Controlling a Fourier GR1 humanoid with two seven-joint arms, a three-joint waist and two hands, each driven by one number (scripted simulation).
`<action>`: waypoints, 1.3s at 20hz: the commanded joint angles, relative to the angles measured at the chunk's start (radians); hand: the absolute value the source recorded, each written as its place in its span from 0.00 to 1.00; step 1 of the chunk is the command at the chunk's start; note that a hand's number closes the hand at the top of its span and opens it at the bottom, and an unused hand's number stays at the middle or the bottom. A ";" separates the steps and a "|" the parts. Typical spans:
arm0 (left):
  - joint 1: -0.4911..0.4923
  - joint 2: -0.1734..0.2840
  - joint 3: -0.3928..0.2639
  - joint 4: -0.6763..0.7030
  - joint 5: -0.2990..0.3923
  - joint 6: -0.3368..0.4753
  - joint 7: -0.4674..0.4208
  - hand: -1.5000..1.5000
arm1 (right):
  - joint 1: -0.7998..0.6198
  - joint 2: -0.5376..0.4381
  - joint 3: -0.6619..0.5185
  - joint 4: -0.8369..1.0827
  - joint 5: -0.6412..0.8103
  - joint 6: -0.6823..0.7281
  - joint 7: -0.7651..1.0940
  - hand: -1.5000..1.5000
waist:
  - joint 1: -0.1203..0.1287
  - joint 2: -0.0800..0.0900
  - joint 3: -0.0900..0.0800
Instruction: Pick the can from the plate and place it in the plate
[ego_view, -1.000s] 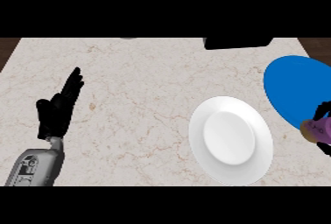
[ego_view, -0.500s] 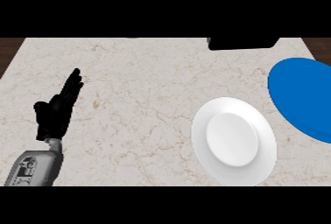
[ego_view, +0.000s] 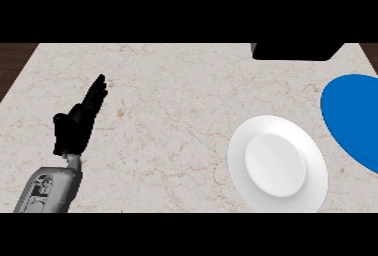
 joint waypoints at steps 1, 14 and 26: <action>-0.047 -0.012 -0.019 0.002 -0.019 0.006 0.041 0.50 | -0.095 0.015 0.088 0.118 0.037 0.077 -0.111 1.00 | 0.024 0.001 -0.003; -0.052 -0.009 0.006 0.035 -0.017 -0.011 0.018 0.50 | -0.309 0.187 0.336 0.268 0.274 -0.211 -0.085 1.00 | 0.006 -0.006 -0.005; -0.058 0.005 0.046 0.038 -0.009 -0.033 0.018 0.50 | -0.473 0.340 0.359 0.555 0.340 -0.157 -0.023 0.00 | -0.005 -0.006 -0.006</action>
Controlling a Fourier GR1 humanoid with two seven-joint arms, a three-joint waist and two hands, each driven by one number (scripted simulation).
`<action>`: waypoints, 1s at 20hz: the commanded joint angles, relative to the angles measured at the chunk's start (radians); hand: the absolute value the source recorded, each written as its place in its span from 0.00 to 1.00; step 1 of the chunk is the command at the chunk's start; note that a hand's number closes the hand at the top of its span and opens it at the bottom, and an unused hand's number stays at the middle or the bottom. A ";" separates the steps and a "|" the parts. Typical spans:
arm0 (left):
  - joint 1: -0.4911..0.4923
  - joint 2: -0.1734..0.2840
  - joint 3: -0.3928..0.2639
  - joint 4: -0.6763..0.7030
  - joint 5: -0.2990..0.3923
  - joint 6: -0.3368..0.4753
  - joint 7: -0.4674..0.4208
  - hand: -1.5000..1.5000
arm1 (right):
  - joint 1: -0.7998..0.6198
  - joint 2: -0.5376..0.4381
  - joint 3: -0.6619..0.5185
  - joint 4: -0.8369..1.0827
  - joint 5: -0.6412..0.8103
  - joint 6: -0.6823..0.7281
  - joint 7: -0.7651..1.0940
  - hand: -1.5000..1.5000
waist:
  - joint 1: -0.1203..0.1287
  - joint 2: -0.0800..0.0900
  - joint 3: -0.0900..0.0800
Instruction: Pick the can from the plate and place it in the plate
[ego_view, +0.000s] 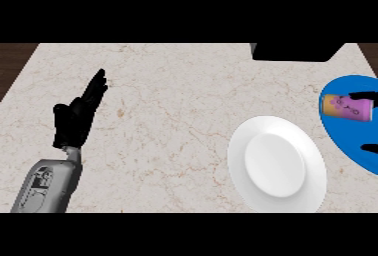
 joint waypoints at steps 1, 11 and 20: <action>-0.010 -0.004 0.013 0.011 -0.012 0.015 -0.004 0.50 | -0.043 0.044 -0.018 0.079 -0.008 0.024 -0.038 0.00 | -0.002 0.001 0.000; 0.022 0.000 0.009 -0.006 -0.009 0.000 -0.017 0.50 | -0.096 -0.113 -0.258 0.181 -0.273 0.334 -0.029 0.00 | -0.005 0.004 0.002; 0.030 -0.037 -0.026 -0.028 -0.032 0.021 -0.013 0.50 | -0.060 -0.294 -0.365 0.234 -0.384 0.450 0.097 0.00 | 0.009 0.016 0.009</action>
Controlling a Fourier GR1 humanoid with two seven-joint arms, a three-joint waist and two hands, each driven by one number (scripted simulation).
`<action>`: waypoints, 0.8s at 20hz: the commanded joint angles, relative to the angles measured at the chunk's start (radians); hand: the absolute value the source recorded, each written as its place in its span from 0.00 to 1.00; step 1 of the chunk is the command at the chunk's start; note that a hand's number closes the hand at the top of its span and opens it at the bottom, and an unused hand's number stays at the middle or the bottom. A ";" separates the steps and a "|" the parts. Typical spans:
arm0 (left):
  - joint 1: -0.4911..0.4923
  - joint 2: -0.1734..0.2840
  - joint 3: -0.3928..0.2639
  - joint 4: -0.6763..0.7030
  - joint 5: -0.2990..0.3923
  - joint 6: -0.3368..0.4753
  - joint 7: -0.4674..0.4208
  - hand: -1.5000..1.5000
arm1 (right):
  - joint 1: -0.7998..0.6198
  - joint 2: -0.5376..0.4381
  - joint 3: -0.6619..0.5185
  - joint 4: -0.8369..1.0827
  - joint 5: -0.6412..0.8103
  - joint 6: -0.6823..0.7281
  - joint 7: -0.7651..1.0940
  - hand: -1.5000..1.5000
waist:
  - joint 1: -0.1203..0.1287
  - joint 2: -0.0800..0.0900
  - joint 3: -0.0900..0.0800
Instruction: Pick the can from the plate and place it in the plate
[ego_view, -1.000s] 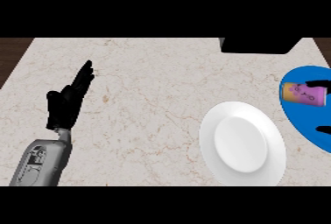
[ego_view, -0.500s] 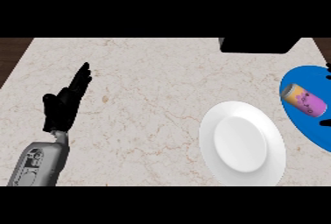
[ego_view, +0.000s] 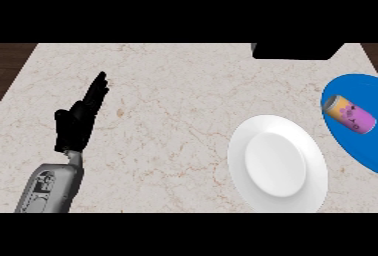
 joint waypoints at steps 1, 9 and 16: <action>-0.012 -0.036 -0.022 0.024 -0.019 0.023 -0.011 0.50 | 0.019 -0.083 -0.046 0.013 -0.048 0.184 -0.041 0.00 | -0.007 0.006 0.002; -0.015 -0.009 -0.002 0.008 -0.008 0.008 -0.004 0.50 | 0.097 -0.114 -0.030 -0.034 -0.041 0.219 -0.045 0.00 | -0.005 0.010 0.009; -0.006 0.002 0.011 -0.004 0.005 -0.003 -0.008 0.50 | 0.129 -0.109 -0.058 -0.046 -0.077 0.217 -0.027 0.00 | 0.004 0.009 0.011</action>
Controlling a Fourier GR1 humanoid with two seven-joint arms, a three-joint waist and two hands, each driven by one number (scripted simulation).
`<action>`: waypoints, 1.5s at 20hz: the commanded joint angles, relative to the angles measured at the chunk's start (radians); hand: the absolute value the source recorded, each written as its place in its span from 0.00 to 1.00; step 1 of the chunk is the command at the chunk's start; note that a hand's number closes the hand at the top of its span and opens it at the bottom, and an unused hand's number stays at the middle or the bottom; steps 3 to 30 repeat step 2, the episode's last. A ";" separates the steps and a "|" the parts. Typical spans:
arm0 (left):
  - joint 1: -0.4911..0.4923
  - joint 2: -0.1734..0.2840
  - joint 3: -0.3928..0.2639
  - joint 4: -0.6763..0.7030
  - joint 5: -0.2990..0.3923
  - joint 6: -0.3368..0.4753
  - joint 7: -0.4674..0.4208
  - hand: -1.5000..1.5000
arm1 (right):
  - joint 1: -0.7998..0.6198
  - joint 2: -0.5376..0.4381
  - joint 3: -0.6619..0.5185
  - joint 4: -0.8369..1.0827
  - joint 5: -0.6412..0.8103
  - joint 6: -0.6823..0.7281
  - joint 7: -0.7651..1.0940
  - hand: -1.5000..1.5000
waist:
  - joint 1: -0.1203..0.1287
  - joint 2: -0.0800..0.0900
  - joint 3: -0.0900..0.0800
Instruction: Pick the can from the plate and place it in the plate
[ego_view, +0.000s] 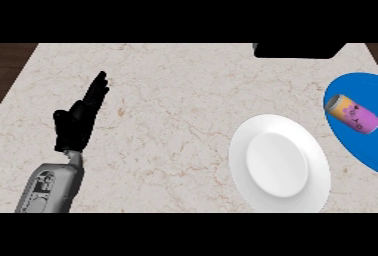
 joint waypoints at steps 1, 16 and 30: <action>-0.005 -0.006 0.000 -0.002 -0.001 0.006 0.012 0.50 | 0.046 0.005 -0.009 0.001 -0.013 0.127 -0.109 0.00 | -0.005 0.000 0.003; -0.016 -0.010 -0.008 -0.005 -0.015 0.018 0.012 0.50 | 0.040 0.004 -0.002 -0.011 -0.007 0.124 -0.101 0.00 | -0.001 0.002 0.004; -0.016 -0.010 -0.008 -0.005 -0.015 0.018 0.012 0.50 | 0.040 0.004 -0.002 -0.011 -0.007 0.124 -0.101 0.00 | -0.001 0.002 0.004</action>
